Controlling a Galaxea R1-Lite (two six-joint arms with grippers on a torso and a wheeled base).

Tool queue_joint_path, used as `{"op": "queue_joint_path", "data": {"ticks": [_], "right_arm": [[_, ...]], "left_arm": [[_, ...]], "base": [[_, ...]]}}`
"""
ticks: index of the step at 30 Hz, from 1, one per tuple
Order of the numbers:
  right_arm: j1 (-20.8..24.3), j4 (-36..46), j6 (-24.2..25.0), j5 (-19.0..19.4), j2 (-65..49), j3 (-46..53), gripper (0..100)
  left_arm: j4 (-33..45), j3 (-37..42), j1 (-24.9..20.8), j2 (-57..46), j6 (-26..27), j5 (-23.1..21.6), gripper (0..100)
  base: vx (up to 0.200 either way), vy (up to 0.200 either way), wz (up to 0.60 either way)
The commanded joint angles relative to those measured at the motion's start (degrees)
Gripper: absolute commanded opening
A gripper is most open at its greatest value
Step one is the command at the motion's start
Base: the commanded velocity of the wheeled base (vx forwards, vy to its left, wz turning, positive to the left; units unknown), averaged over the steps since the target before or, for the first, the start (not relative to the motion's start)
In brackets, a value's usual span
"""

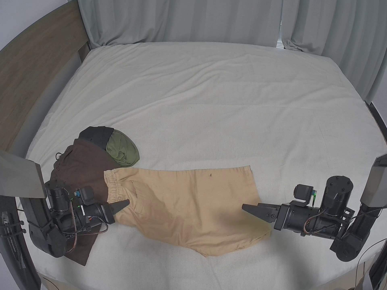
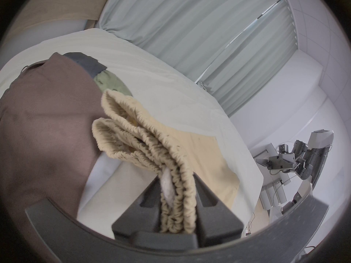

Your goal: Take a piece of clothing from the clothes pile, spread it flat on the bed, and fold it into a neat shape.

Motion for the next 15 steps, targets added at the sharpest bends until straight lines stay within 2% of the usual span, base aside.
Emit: {"op": "queue_joint_path", "data": {"ticks": [1,15], "right_arm": [[0.01,-0.05,-0.02,0.03,0.1,0.01,100],[-0.43,-0.05,-0.02,0.03,0.01,-0.08,100]], "left_arm": [[0.01,-0.83,-2.96,-0.99,-0.07,0.03,0],[0.1,-6.37,-10.69,-0.46,-0.42,1.26,0]], "base": [[0.0,0.0,0.0],[0.0,0.0,0.0]]}}
